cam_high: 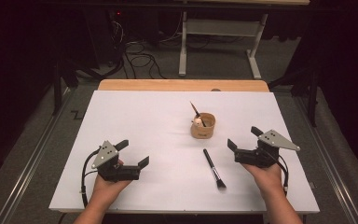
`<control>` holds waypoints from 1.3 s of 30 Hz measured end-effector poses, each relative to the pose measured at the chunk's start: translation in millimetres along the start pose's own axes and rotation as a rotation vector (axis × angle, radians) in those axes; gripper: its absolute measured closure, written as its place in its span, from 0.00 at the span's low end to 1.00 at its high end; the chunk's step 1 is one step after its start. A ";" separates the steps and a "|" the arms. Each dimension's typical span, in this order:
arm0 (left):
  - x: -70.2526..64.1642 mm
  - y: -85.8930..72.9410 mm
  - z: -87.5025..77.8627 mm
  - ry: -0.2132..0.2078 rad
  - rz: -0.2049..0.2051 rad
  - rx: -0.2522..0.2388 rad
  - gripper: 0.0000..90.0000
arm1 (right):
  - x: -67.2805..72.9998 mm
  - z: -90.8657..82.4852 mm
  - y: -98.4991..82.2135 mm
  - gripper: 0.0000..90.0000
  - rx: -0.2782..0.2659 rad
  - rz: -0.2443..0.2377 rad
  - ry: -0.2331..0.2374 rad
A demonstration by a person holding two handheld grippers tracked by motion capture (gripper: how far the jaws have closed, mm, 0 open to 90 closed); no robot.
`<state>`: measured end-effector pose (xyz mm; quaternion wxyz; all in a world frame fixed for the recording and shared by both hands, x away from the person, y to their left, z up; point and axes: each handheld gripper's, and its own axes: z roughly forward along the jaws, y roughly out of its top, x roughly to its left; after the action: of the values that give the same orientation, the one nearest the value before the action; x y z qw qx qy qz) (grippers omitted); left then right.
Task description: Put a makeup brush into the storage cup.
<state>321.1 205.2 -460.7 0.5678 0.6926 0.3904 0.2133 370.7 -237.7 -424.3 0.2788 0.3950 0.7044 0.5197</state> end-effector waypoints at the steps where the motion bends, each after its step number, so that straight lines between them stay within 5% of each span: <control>1: 0.0 -0.1 0.1 0.000 0.000 0.001 0.01 | -0.4 -2.7 -2.0 0.00 -0.001 -0.004 -0.003; 11: 0.7 0.6 -5.5 0.016 0.008 -0.011 0.01 | -1.9 -19.7 -23.1 0.00 -0.009 -0.017 -0.016; 17: 13.9 3.5 -12.4 0.028 0.006 0.008 0.01 | -3.0 -24.1 -34.8 0.00 -0.004 -0.012 -0.028; 20: 18.4 -1.7 -14.6 0.053 0.042 0.033 0.01 | -3.3 -25.4 -36.7 0.00 -0.005 -0.015 -0.039; 23: 21.7 -10.3 -16.7 0.055 0.012 0.023 0.01 | -4.7 -25.5 -38.1 0.00 -0.004 -0.012 -0.051; 25: 20.2 -10.9 -19.5 0.069 0.036 0.021 0.01 | -6.0 -25.3 -38.7 0.00 -0.005 -0.016 -0.058; 30: 22.3 -14.2 -23.2 0.050 -0.003 0.022 0.01 | -8.1 -24.2 -40.3 0.00 0.007 -0.010 -0.070; 39: 19.3 -13.8 -22.4 0.025 0.026 0.028 0.00 | -7.7 -19.3 -38.6 0.01 0.051 0.002 -0.100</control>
<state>312.1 234.9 -470.8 0.5503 0.7030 0.3911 0.2238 349.1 -259.8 -455.3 0.3030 0.4283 0.7022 0.4814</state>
